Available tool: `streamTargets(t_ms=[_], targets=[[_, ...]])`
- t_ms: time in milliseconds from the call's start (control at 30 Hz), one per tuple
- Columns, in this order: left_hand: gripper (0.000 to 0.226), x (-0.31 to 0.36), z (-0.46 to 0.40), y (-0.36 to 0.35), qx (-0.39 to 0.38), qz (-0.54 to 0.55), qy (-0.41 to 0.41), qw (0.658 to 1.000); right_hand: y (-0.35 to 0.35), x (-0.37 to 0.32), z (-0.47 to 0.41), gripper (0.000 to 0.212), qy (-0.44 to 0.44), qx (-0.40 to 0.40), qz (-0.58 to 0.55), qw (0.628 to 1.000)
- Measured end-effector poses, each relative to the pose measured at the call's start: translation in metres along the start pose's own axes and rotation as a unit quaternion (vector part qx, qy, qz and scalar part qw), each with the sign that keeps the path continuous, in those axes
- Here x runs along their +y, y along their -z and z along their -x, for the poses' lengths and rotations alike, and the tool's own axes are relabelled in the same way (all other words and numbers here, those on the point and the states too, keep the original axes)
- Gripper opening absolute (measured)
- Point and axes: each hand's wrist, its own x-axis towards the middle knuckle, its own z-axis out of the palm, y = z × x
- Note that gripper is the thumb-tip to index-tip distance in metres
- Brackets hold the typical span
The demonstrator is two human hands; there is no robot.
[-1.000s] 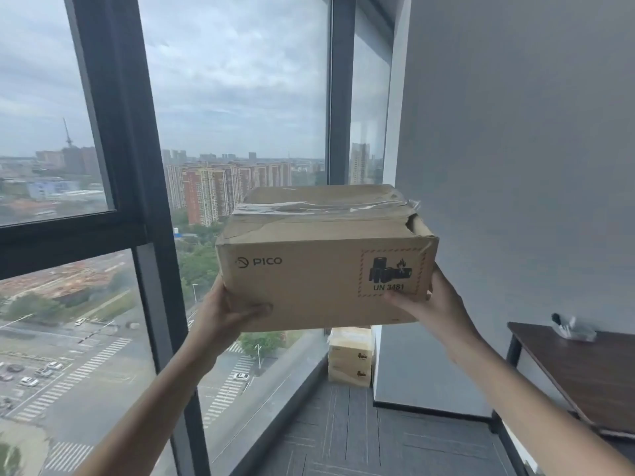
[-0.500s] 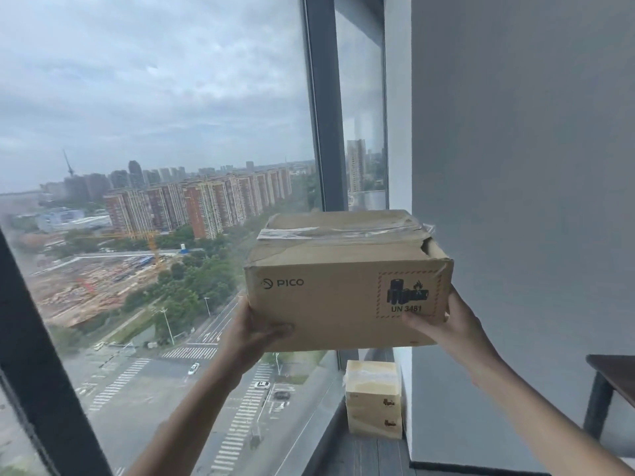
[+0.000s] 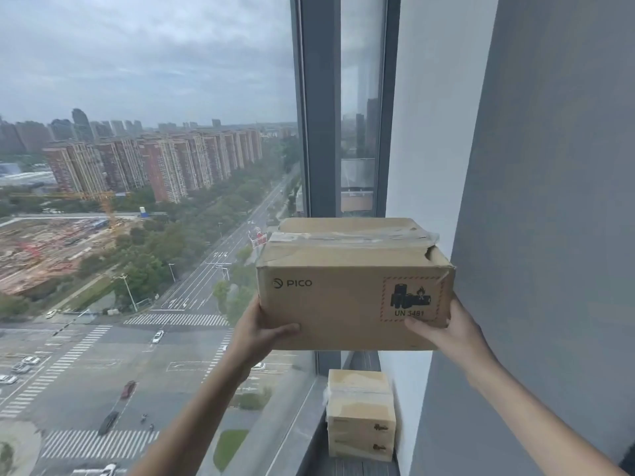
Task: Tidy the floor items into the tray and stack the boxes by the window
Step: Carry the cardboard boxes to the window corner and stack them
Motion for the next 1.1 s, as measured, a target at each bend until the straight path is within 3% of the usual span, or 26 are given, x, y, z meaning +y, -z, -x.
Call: streamTargets(t_ms=[267,533,733,1100], targets=[[0.062,-0.112,-0.21,-0.038,-0.078,0.017,0.08,0.994,-0.077,0.083,-0.175,0.076,-0.104,-0.025,0.013,0.994],[0.069,-0.27,-0.312,-0.123,-0.127,-0.002,0.167,0.978,-0.124,0.243,-0.277,0.079,-0.225,-0.058,0.024,0.972],[0.065,-0.405,-0.343,-0.186,-0.12,0.001,0.22,0.968,-0.172,0.383,-0.32,0.071,-0.269,-0.049,0.021,0.962],[0.062,-0.639,-0.333,-0.261,-0.106,-0.04,0.257,0.96,-0.247,0.622,-0.316,0.055,-0.264,-0.056,0.043,0.962]])
